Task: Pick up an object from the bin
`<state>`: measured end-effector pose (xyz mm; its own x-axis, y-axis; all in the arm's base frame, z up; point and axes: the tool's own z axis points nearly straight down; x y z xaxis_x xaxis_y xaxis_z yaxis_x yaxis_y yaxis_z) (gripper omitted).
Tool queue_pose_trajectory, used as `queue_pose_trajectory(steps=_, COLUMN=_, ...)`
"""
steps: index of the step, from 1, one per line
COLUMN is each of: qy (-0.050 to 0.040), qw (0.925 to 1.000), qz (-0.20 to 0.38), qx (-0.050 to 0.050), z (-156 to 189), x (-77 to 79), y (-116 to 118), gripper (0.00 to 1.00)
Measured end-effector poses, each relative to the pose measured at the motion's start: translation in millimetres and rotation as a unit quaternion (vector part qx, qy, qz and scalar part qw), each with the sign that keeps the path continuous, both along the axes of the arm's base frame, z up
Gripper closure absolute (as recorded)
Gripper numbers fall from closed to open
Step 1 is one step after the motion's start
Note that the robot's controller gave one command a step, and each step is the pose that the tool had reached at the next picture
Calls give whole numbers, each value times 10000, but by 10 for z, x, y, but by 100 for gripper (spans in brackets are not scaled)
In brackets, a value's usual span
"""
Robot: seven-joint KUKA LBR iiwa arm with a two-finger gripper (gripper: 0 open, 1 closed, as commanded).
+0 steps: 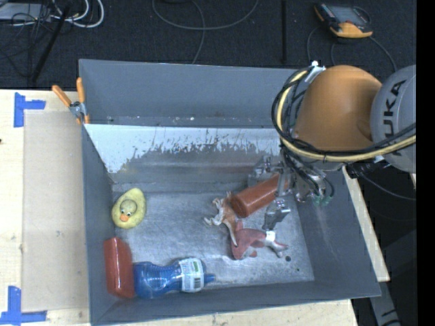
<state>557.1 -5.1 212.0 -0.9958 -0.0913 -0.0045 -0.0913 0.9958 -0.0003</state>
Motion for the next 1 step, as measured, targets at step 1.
queue_pose_trajectory(steps=1, qy=18, qw=9999, qz=165, qx=-1, z=-100, x=17, y=-5, gripper=0)
